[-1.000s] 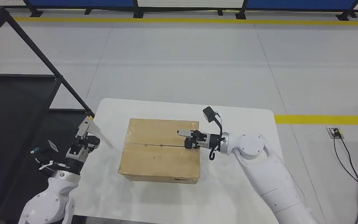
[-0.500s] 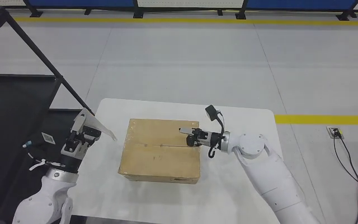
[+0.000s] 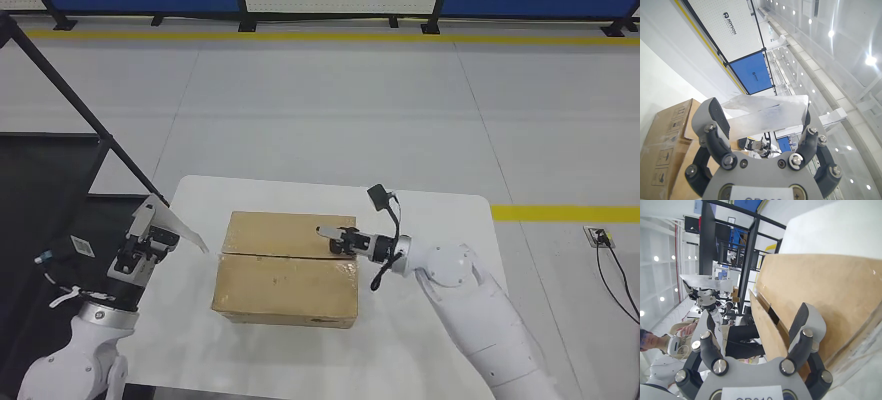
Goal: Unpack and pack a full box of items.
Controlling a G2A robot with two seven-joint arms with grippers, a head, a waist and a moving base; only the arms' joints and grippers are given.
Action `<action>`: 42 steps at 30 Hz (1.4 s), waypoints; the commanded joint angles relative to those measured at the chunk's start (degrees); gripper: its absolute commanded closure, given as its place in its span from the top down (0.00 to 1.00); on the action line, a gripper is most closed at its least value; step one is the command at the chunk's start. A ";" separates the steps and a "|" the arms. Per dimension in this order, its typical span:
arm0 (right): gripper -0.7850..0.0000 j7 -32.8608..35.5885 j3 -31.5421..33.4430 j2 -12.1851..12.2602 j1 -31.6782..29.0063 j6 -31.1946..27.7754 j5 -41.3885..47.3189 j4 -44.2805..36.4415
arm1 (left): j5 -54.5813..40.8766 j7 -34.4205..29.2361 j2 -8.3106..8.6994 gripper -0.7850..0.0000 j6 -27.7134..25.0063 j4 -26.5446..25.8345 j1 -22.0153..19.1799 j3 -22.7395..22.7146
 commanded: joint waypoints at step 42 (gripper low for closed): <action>0.44 -36.06 -18.39 -3.10 -6.56 6.82 -58.08 -23.02 | -6.35 -0.01 -1.01 1.00 9.88 -6.84 -3.60 10.01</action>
